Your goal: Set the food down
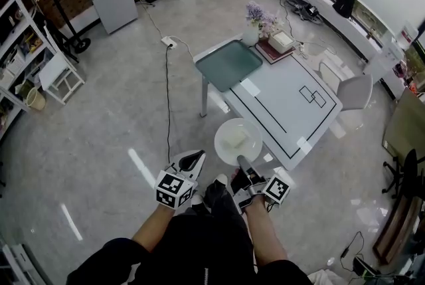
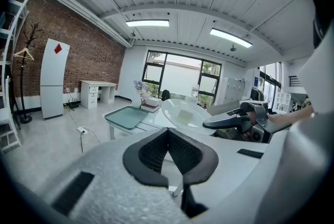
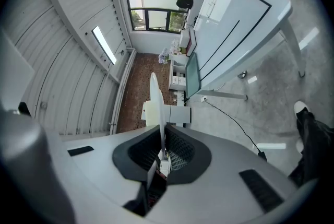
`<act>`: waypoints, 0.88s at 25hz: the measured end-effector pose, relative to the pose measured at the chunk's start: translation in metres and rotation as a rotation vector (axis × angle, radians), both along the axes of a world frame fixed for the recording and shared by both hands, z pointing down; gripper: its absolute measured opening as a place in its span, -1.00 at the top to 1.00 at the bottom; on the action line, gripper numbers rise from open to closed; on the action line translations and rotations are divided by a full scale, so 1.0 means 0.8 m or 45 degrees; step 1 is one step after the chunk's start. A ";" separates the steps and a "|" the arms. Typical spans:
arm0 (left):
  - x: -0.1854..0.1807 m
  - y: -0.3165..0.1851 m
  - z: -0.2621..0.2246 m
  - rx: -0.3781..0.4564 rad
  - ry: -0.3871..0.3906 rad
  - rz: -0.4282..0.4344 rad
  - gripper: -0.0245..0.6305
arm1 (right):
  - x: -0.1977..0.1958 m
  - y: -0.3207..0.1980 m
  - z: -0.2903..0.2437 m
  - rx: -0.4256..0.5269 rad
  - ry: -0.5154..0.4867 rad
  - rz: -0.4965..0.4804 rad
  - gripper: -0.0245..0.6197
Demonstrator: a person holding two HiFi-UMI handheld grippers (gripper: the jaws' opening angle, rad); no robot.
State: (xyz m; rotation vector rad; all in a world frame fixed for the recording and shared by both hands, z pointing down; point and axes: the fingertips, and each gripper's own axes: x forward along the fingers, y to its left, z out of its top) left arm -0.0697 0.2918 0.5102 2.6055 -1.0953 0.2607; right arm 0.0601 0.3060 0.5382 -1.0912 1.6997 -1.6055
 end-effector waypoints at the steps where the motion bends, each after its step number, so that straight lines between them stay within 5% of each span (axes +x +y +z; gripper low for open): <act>1: 0.001 -0.003 0.001 -0.002 -0.001 0.000 0.91 | 0.001 -0.003 0.001 -0.003 -0.001 -0.001 0.85; 22: 0.049 -0.159 -0.002 -0.023 -0.035 0.009 0.91 | 0.039 -0.153 0.005 -0.054 -0.033 -0.027 0.85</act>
